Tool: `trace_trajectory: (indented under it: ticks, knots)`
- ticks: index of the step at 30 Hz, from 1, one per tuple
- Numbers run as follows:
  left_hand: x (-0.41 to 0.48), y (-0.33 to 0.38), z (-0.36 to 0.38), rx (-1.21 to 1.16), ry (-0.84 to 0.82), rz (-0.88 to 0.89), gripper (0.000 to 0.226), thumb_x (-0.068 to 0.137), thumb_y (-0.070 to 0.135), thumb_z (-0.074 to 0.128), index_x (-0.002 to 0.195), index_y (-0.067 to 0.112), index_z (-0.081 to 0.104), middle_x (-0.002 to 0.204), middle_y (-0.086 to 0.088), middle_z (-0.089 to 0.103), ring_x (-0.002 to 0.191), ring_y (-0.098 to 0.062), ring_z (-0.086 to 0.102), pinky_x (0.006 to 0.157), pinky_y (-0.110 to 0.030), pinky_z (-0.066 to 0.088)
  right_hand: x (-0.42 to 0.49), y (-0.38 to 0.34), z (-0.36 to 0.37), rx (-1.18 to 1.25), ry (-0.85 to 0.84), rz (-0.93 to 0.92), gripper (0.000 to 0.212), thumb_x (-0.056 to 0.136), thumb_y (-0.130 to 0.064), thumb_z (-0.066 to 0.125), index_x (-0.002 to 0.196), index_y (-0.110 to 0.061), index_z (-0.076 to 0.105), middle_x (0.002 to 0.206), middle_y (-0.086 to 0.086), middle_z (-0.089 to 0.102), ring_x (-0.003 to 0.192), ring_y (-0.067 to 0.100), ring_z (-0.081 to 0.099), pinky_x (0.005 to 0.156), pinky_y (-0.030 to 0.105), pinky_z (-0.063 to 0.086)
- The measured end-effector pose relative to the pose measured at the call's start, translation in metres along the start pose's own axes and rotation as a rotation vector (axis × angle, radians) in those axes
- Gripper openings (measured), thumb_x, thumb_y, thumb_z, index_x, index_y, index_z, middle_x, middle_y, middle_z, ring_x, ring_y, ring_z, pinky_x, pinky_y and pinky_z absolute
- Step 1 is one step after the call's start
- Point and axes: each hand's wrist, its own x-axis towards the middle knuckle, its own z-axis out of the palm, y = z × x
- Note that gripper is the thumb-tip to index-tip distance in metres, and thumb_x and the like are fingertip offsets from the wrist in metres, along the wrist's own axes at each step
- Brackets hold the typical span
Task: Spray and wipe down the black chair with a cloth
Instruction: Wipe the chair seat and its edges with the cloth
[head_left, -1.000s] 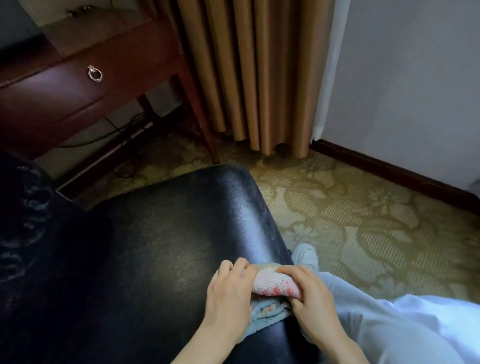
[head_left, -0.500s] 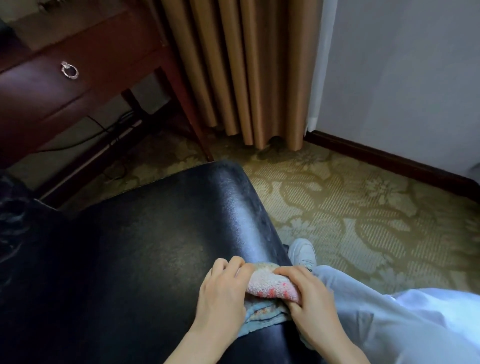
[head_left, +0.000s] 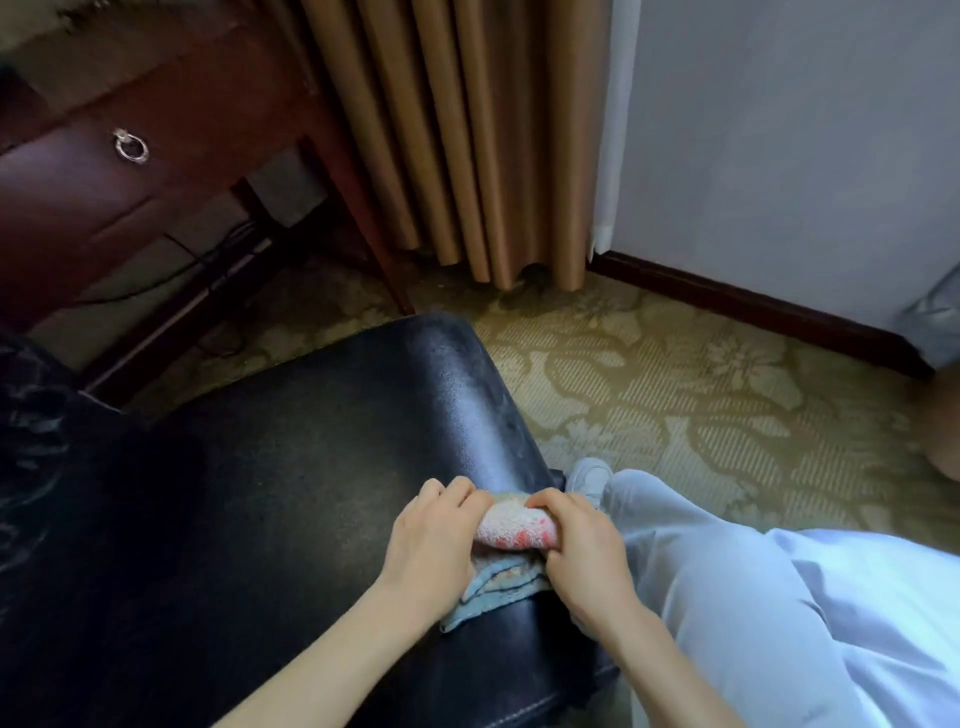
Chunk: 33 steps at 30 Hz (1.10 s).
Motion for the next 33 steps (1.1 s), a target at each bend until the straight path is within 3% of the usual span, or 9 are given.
trace_trajectory:
  ticks: [3,8,12,17,20,24,33]
  knots:
    - [0.015,-0.004,-0.002,0.022,0.001,-0.023,0.046,0.049,0.006,0.078,0.090,0.024,0.066,0.081,0.008,0.057,0.064,-0.017,0.048,0.050,-0.026,0.042,0.011,-0.002,0.003,0.018,0.047,0.016,0.057,0.068,0.007,0.046,0.108,-0.030,0.061,0.102,-0.007,0.059,0.096,0.020,0.053,0.074,0.028,0.034]
    - [0.052,-0.024,-0.007,0.028,-0.024,-0.084,0.030,0.079,0.019,0.064,0.109,0.021,0.062,0.101,0.003,0.057,0.084,-0.022,0.049,0.065,-0.032,0.040,0.063,-0.006,0.008,0.061,0.017,0.011,0.053,0.069,0.004,0.044,0.105,-0.032,0.060,0.104,-0.002,0.059,0.099,0.025,0.055,0.080,0.034,0.041]
    - [0.095,-0.050,-0.009,0.104,-0.022,-0.120,0.036,0.081,0.016,0.064,0.116,0.023,0.058,0.109,0.003,0.055,0.090,-0.023,0.048,0.068,-0.033,0.041,0.125,-0.013,0.006,0.069,-0.021,-0.043,0.051,0.072,0.004,0.046,0.109,-0.027,0.062,0.109,0.001,0.062,0.105,0.023,0.055,0.076,0.027,0.034]
    - [0.162,-0.085,-0.010,0.206,-0.017,-0.165,0.040,0.085,0.024,0.062,0.123,0.024,0.052,0.121,0.000,0.051,0.103,-0.026,0.047,0.078,-0.034,0.040,0.211,-0.015,0.016,0.133,-0.023,-0.130,0.044,0.074,-0.001,0.048,0.107,-0.026,0.064,0.110,0.004,0.066,0.106,0.027,0.057,0.087,0.034,0.044]
    - [0.200,-0.110,-0.011,0.256,-0.023,-0.233,0.037,0.084,0.021,0.064,0.120,0.020,0.054,0.119,-0.003,0.052,0.106,-0.031,0.050,0.081,-0.038,0.043,0.263,-0.027,0.023,0.141,-0.026,-0.175,0.044,0.076,-0.002,0.048,0.108,-0.026,0.064,0.111,0.004,0.068,0.107,0.028,0.058,0.091,0.038,0.045]
    - [0.232,-0.140,-0.007,0.272,0.014,-0.268,0.030,0.082,0.017,0.063,0.111,0.019,0.058,0.110,-0.005,0.054,0.103,-0.034,0.053,0.074,-0.038,0.041,0.307,-0.035,0.036,0.166,-0.052,-0.188,0.047,0.077,-0.001,0.048,0.114,-0.026,0.062,0.114,0.002,0.067,0.108,0.026,0.058,0.093,0.039,0.045]
    - [0.237,-0.162,-0.008,0.211,0.018,-0.191,0.023,0.083,0.022,0.060,0.106,0.025,0.058,0.099,-0.001,0.056,0.092,-0.029,0.056,0.071,-0.037,0.047,0.316,-0.041,0.042,0.207,-0.053,-0.162,0.051,0.078,0.004,0.044,0.115,-0.027,0.061,0.117,0.002,0.065,0.109,0.026,0.057,0.093,0.036,0.044]
